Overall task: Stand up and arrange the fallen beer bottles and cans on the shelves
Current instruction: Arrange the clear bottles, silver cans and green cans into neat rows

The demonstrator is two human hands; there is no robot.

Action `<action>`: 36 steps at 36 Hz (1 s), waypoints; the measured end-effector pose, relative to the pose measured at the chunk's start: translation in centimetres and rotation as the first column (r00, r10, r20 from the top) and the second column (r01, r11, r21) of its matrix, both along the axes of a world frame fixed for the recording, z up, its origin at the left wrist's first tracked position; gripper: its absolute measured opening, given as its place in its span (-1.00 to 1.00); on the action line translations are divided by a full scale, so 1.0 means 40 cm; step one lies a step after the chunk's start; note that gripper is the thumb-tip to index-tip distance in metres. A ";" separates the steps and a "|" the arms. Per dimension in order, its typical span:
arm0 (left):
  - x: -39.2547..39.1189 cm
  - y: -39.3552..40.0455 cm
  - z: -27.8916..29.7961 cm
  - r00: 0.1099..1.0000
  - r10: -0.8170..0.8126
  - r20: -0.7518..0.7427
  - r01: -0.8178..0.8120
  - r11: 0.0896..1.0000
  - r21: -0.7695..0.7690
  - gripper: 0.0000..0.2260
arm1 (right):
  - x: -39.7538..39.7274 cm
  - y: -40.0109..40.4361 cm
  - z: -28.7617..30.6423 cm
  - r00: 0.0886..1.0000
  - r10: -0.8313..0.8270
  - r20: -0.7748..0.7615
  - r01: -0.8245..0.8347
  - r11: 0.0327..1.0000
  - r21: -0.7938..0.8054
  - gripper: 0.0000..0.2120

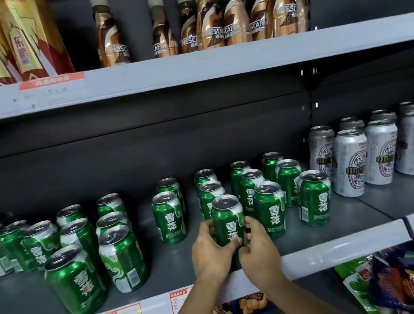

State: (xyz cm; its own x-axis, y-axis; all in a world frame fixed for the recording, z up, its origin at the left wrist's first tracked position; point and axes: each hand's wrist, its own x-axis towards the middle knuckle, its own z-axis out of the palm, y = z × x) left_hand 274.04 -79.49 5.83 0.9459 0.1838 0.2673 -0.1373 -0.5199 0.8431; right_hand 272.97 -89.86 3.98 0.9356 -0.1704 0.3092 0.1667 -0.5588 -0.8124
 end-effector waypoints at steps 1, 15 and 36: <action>0.000 0.000 -0.002 1.000 -0.010 -0.002 0.010 1.000 -0.006 -0.50 | -0.005 0.001 -0.002 1.000 0.010 0.003 -0.010 1.000 0.004 -0.37; -0.097 0.101 0.028 0.767 0.444 0.463 -0.424 0.893 -0.153 -0.66 | -0.085 0.130 0.003 0.892 0.155 0.425 -0.133 0.988 -0.082 -0.40; -0.143 0.381 0.015 0.946 0.226 0.230 -0.175 0.959 -0.225 -0.43 | -0.007 0.458 0.055 0.958 0.265 -0.106 -0.278 0.952 -0.128 -0.75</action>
State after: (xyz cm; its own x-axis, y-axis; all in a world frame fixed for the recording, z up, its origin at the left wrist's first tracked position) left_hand 268.31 -64.24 6.42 0.7906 0.4365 0.4294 -0.2681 -0.3837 0.8837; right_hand 272.70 -71.54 6.17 0.9647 0.1329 0.2275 0.2605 -0.6115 -0.7471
